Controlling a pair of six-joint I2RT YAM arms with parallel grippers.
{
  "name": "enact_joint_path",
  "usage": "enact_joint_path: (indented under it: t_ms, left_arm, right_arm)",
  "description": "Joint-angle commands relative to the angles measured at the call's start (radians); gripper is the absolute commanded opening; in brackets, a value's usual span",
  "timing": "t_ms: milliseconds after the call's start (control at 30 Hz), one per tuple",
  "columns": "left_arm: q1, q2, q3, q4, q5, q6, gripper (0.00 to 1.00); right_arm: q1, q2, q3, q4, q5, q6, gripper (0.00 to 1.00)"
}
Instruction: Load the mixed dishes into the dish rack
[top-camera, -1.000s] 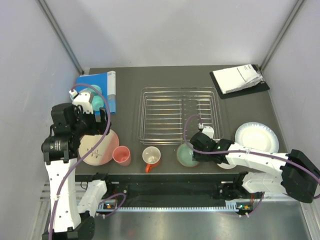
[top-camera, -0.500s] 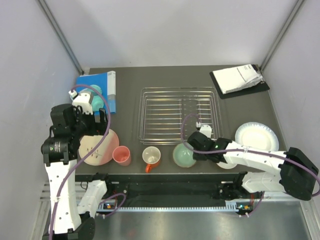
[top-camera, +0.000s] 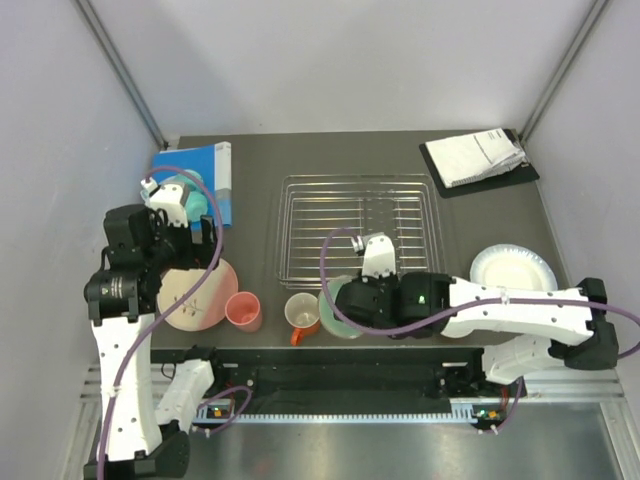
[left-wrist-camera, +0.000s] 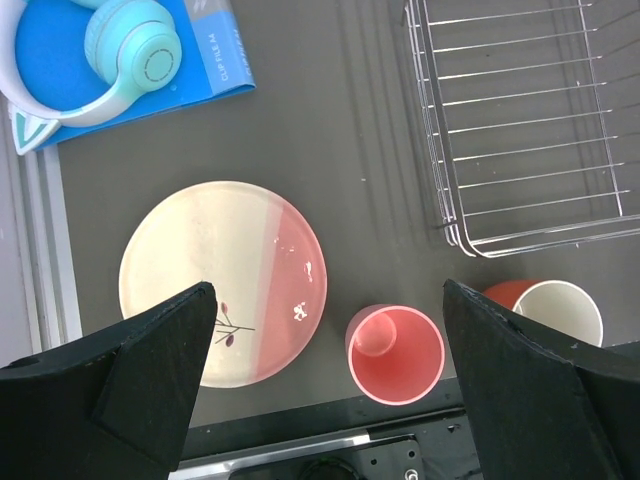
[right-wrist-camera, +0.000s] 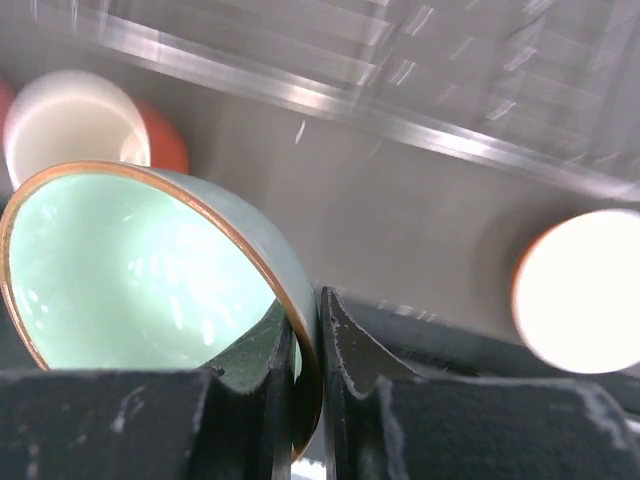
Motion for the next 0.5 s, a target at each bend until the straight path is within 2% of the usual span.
enact_joint_path:
  t_ms: [0,133,300,333,400,467]
  left_arm:
    - [0.003,0.019,0.007,0.041,0.021,-0.001,0.99]
    - [0.003,0.014,0.021,0.029,-0.003,0.008,0.99]
    - [0.003,0.008,0.021,0.021,-0.01,0.003,0.99]
    - [0.003,0.011,0.022,0.021,-0.011,-0.001,0.99]
    - [0.003,0.022,0.027,0.02,-0.005,-0.006,0.99]
    - [0.003,0.028,0.027,0.021,-0.008,-0.003,0.99]
  right_arm:
    - [-0.06,0.05,0.248,-0.299,0.312,0.021,0.0]
    - [-0.195,0.022,0.308,-0.299,0.392,-0.035,0.0]
    - [-0.385,0.019,0.299,-0.298,0.534,-0.063,0.0]
    - [-0.399,0.027,0.288,-0.298,0.635,-0.064,0.0]
    - [-0.466,0.08,0.282,-0.298,0.721,-0.079,0.0]
    - [-0.515,0.152,0.291,-0.299,0.746,-0.092,0.0]
